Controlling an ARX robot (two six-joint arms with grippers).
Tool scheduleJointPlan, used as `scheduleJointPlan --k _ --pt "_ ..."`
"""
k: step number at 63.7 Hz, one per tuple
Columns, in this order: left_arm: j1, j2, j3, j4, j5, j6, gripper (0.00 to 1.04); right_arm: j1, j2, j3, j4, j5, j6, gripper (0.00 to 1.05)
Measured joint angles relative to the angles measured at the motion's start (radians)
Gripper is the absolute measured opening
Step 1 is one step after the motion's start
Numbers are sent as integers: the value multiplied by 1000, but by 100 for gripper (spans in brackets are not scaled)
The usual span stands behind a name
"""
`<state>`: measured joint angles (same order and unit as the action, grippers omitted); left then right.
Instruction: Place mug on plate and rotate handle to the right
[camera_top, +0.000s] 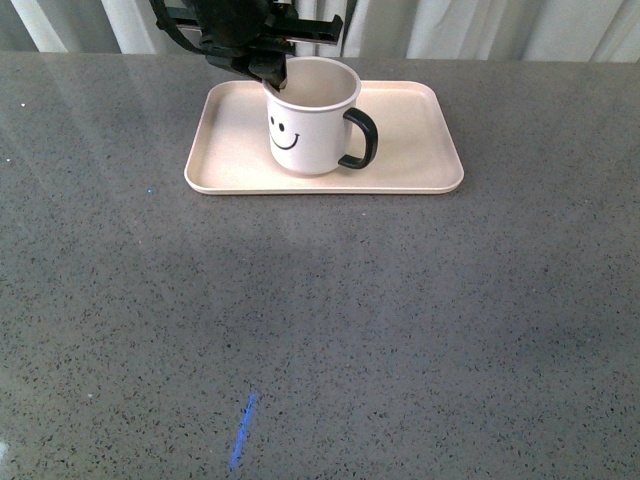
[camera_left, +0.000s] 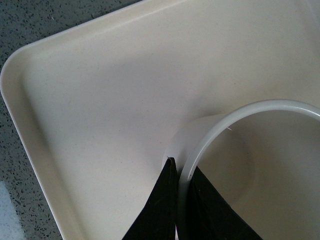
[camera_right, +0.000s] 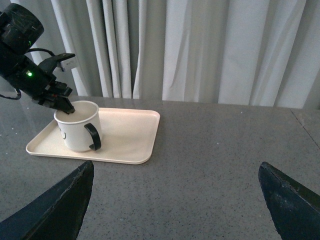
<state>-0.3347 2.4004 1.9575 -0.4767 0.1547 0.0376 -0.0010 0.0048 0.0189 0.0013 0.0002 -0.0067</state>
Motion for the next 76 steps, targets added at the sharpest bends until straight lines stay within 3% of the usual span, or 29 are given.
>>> scheduleJointPlan --k 50,60,76 --pt "-8 39 17 8 32 -19 3 0 0 0 0 0 0 96" --pt "-8 40 17 22 49 -19 38 0 0 0 0 0 0 96" --pt "-8 -38 -82 101 55 -19 84 0 0 0 0 0 0 96"
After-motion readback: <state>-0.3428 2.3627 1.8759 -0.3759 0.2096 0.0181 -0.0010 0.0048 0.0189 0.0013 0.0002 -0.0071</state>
